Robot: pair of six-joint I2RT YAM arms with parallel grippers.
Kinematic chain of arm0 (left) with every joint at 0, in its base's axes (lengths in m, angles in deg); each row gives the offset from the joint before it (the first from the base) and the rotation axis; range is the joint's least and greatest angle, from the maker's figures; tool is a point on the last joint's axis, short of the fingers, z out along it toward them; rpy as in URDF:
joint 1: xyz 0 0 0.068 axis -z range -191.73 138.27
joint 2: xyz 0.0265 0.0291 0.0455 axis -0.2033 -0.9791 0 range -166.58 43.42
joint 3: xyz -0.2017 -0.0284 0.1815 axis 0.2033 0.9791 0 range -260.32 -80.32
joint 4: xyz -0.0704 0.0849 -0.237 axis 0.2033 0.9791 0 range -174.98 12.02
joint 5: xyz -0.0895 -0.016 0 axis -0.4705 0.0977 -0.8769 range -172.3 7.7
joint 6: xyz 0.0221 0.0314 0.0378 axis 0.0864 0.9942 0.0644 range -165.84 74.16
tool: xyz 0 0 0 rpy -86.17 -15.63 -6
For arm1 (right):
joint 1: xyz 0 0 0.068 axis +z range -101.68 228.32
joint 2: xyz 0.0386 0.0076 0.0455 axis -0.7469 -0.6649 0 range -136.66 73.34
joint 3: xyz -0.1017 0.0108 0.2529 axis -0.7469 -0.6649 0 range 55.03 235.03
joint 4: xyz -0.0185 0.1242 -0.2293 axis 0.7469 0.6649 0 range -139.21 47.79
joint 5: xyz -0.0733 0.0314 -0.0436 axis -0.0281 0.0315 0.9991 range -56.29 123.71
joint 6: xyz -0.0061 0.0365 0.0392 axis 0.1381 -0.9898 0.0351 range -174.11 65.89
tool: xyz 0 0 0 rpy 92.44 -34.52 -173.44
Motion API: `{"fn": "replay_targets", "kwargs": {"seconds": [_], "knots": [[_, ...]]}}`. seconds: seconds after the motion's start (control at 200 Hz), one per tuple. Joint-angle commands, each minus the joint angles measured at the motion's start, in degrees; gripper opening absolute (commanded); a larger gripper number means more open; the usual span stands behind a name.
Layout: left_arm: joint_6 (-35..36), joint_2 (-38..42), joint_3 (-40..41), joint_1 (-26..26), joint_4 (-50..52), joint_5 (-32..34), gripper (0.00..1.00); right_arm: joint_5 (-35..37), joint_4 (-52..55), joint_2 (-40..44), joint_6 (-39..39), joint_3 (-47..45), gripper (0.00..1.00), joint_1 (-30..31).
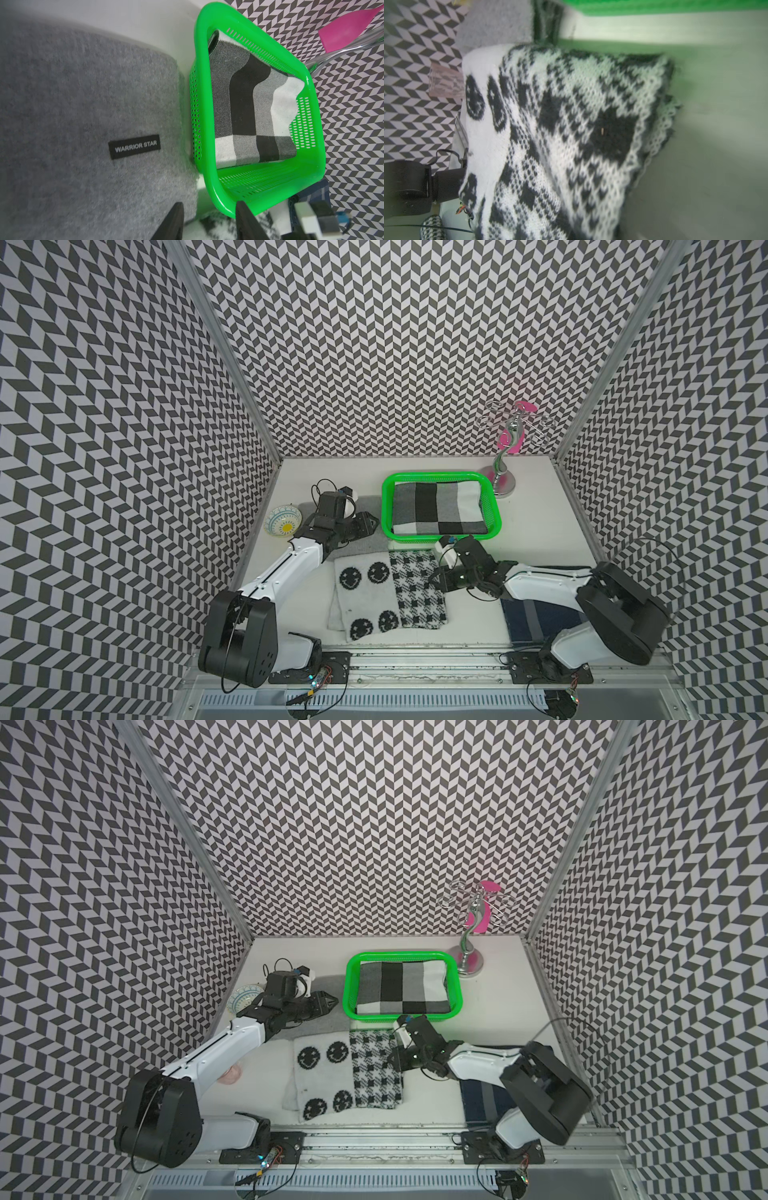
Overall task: Put the folded scarf in the basket
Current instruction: Move the scarf to the center of the board.
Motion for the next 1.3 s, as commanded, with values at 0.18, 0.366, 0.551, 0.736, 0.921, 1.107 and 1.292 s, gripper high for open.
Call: {"fn": "replay_targets", "kwargs": {"seconds": [0.18, 0.366, 0.551, 0.736, 0.921, 1.107, 1.292], "knots": [[-2.4, 3.8, 7.5, 0.5, -1.6, -2.7, 0.44, 2.1, 9.1, 8.2, 4.5, -5.3, 0.25, -4.2], [-1.5, 6.4, 11.0, 1.3, 4.0, -1.4, 0.44, 2.6, 11.3, 8.1, 3.7, -2.5, 0.49, -4.9], [-2.3, 8.9, 13.9, 1.5, 7.2, -1.4, 0.29, 1.9, 12.0, 9.0, 3.5, -2.4, 0.51, -5.7], [-5.7, 11.6, 15.6, 5.2, 9.0, 0.3, 0.36, 1.5, 15.7, 9.8, 4.6, -0.9, 0.51, -5.7], [-11.0, 14.9, 16.1, 7.7, 13.6, 9.2, 0.47, 1.3, 17.3, 9.1, 4.7, -0.5, 0.52, -5.8], [-12.4, 15.0, 17.5, 8.5, 11.4, 16.6, 0.53, 2.0, 16.0, 11.5, 3.8, -1.6, 0.56, -6.8], [-10.0, 11.9, 17.5, 7.8, 4.6, 16.6, 0.56, -1.3, 10.9, 15.0, 3.7, -4.8, 0.61, -9.3]]}}
